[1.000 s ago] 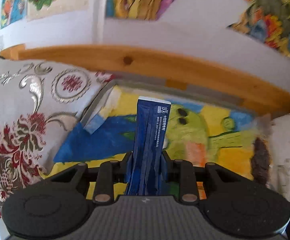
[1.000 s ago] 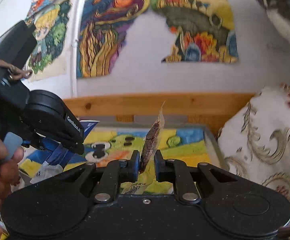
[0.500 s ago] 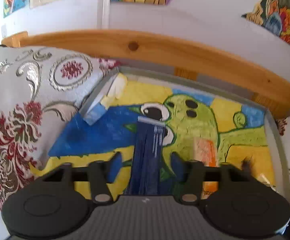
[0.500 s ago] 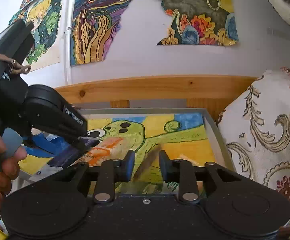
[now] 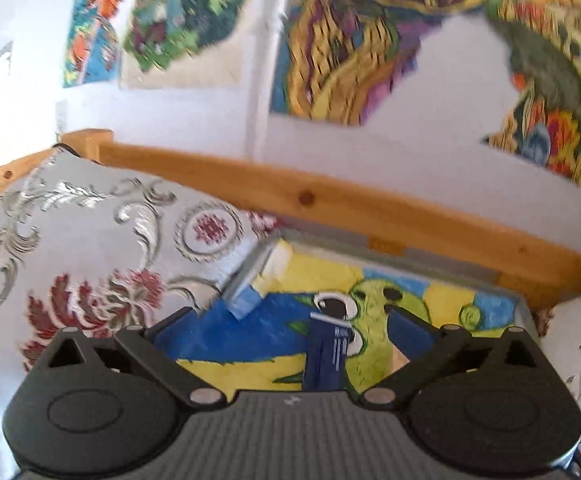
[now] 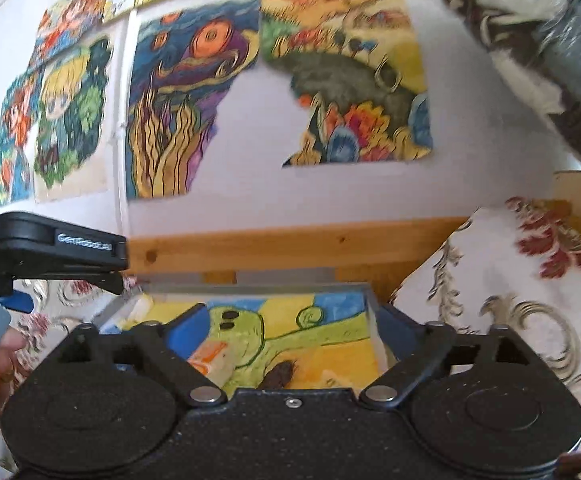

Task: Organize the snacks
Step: 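Carry the blue bar into the tray with the left tool while the right tool carries the jerky stick there, then open both tools over the tray and return them above the snack pile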

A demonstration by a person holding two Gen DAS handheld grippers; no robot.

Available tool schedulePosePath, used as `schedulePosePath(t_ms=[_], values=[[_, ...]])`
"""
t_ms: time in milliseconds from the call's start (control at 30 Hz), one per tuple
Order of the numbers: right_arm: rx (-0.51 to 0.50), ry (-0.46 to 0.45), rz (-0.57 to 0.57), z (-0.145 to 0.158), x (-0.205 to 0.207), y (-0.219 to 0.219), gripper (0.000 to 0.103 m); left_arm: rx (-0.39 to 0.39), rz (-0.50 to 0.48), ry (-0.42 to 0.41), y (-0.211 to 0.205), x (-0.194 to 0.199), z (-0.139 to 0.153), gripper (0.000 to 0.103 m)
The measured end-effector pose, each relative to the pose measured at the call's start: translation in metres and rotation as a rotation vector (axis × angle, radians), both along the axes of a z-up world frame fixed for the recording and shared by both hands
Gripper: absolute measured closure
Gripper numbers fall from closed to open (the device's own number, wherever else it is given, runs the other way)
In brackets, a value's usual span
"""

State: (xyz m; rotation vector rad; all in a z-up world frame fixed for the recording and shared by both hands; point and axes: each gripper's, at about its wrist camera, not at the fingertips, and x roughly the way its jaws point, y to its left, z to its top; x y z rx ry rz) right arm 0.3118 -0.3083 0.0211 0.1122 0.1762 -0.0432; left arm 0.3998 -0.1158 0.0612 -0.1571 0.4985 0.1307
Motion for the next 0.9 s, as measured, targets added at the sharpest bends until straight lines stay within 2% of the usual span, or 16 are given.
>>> schedulePosePath(t_ms=[133,467,900], values=[[0.015,-0.022,0.001,0.017,-0.022,-0.006,0.001,-0.019,0.02,-0.037,0.009,-0.022,0.015,0.001],[0.024,-0.068,0.019,0.037,-0.09,0.003,0.001,-0.033,0.046,-0.056,0.019,-0.083,0.021,0.001],[-0.025,-0.117,0.007,0.032,-0.167,0.018,0.001,-0.031,0.016,0.035,0.039,-0.15,-0.001,0.0]])
